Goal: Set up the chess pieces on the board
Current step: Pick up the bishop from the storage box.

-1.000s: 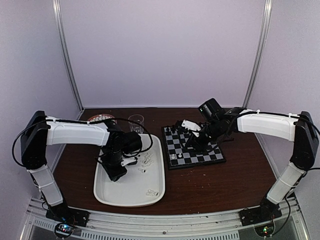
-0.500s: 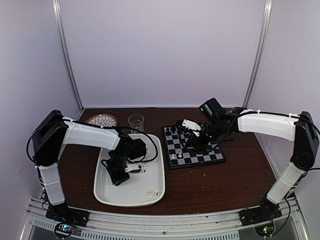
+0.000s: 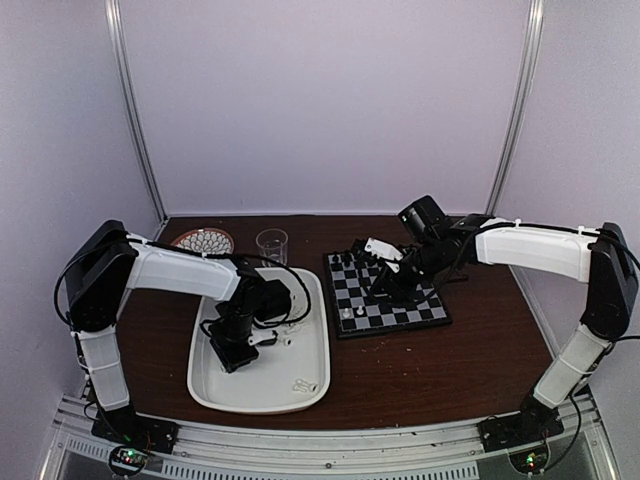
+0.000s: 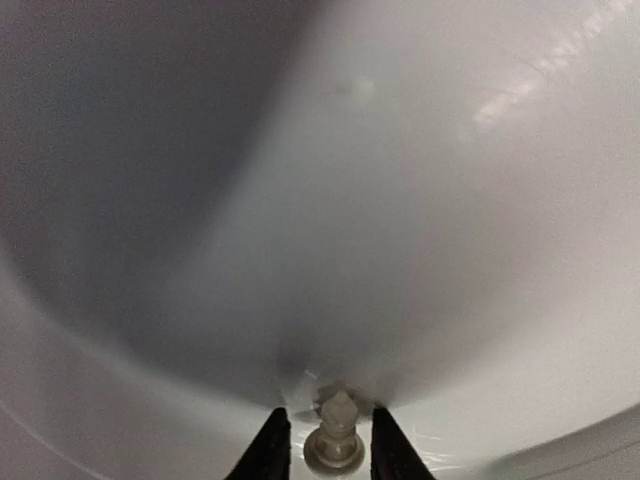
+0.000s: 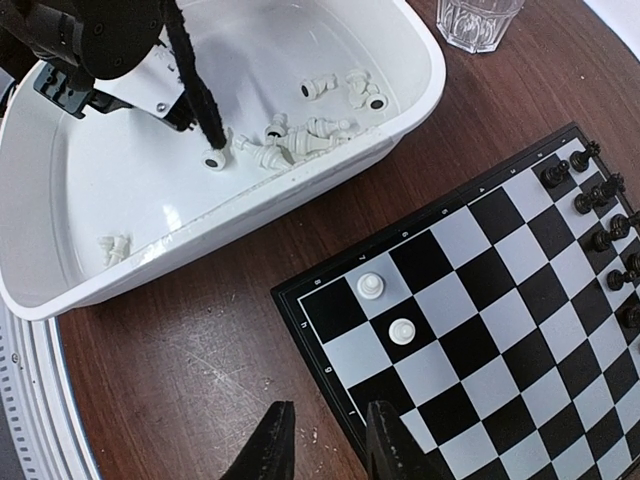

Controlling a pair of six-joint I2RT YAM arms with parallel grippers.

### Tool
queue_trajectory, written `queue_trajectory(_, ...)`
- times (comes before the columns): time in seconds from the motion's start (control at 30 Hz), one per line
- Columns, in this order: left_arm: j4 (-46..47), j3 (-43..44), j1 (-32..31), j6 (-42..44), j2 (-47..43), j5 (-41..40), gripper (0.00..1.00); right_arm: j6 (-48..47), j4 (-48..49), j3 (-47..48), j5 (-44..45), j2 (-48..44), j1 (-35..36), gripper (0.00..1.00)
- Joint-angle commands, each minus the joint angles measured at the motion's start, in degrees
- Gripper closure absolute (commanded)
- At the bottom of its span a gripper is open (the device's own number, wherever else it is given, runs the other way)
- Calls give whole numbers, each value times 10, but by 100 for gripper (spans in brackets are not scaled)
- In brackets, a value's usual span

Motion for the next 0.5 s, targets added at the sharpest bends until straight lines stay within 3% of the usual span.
queue_trajectory(0.0,5,-8,2,-55,10,4,66,3,7,-2,-14,8,-4,72)
queue_trajectory(0.2,-24,-20,2,-63,-4,0,64,4,8,-3,-16,8,-4,72)
queue_trajectory(0.47,-16,-29,-4,-63,-7,36,72,4,8,-2,-17,9,-4,73)
